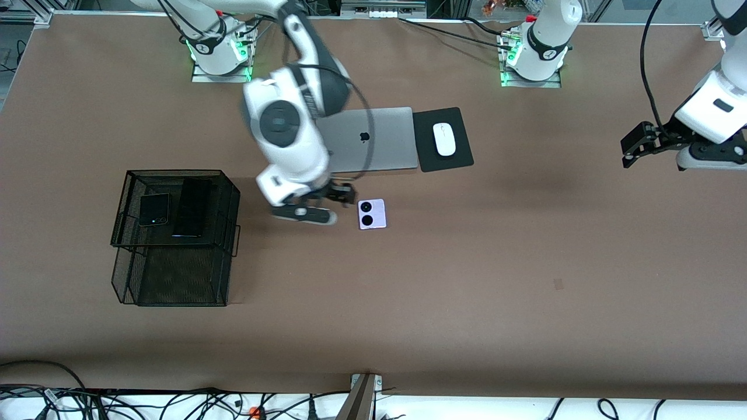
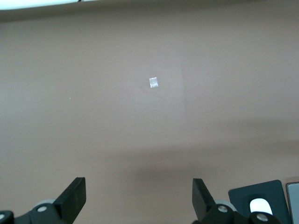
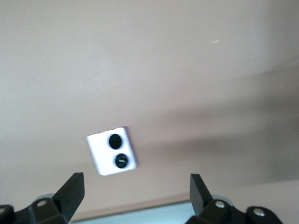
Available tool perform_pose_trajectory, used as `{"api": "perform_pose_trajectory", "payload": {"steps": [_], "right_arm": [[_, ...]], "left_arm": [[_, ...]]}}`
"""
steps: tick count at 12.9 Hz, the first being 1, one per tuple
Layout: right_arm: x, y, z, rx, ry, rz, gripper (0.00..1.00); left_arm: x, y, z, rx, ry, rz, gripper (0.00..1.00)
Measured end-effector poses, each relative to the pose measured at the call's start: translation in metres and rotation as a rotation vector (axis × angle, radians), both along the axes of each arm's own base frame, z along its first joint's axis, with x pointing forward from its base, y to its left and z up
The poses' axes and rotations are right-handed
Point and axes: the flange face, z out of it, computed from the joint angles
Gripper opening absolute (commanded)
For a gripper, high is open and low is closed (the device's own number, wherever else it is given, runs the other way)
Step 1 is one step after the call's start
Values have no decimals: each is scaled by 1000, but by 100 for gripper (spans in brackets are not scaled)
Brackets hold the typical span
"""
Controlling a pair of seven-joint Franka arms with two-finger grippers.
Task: Place phones with both arms
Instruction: 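Grasp and lift the lavender phone with the right gripper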
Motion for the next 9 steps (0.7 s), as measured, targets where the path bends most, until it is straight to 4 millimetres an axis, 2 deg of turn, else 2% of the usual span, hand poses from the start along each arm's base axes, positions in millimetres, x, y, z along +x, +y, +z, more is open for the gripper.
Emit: {"api": "perform_pose_trajectory", "payload": {"steps": [2, 3, 6, 9], "right_arm": [[-8, 39, -30, 11, -33, -5, 100], [-12, 51, -45, 10, -47, 1, 100], [-26, 75, -99, -18, -71, 36, 100], [-33, 86, -145, -43, -118, 81, 100]], "left_arm": [[2, 2, -6, 0, 4, 2, 100], [2, 2, -6, 0, 1, 2, 100], [-2, 1, 3, 2, 23, 3, 100], [-3, -1, 21, 1, 10, 1, 100]]}}
